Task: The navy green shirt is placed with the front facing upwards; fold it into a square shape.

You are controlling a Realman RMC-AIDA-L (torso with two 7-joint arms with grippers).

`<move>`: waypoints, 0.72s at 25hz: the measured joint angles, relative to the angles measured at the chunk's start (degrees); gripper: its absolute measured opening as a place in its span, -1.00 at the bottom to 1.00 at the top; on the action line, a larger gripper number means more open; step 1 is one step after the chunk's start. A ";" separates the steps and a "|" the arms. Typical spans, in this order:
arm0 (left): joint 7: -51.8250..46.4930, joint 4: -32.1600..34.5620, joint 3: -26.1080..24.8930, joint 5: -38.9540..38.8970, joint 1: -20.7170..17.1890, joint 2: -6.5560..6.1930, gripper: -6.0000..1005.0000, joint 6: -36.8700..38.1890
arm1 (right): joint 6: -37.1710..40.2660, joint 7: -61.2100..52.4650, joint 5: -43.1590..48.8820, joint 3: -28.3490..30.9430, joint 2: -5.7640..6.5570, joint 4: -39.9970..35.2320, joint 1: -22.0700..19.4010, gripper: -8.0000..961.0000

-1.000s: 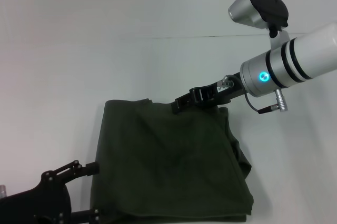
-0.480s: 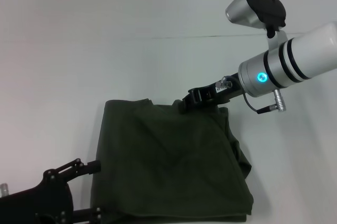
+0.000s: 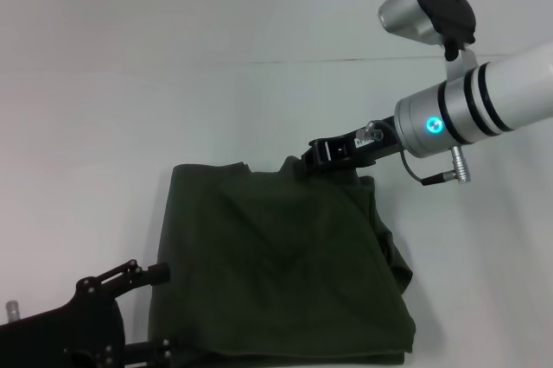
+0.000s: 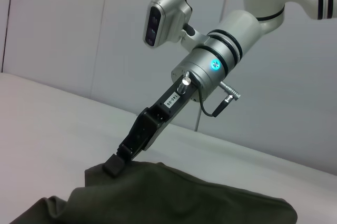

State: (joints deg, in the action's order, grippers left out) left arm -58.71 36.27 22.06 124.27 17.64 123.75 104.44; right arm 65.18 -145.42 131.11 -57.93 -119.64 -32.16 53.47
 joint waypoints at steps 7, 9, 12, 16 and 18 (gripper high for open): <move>0.01 -0.88 0.00 0.01 0.12 -0.04 0.80 -0.60 | 0.80 -0.70 -2.18 1.09 0.18 -5.26 -5.27 -0.92; -0.02 -0.94 0.00 0.00 0.12 -0.06 0.80 -0.63 | 1.75 -0.78 -3.46 1.67 0.39 -6.76 -7.36 -0.92; -0.17 -0.94 0.00 0.00 0.12 -0.07 0.80 -0.67 | 2.83 -0.80 -4.68 2.22 0.59 -8.19 -10.33 -0.92; -0.43 -0.94 0.00 0.01 0.39 -0.07 0.80 -0.50 | 2.34 -0.54 -4.87 2.30 0.58 -8.11 -12.41 -0.92; -0.87 -0.94 0.00 0.00 0.67 -0.05 0.80 -0.23 | 1.55 -0.35 -4.83 2.30 0.59 -7.64 -12.94 -0.91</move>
State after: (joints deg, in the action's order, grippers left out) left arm -59.58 35.33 22.06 124.28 18.31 123.70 104.21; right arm 66.74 -145.77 126.28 -55.63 -119.05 -39.80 40.53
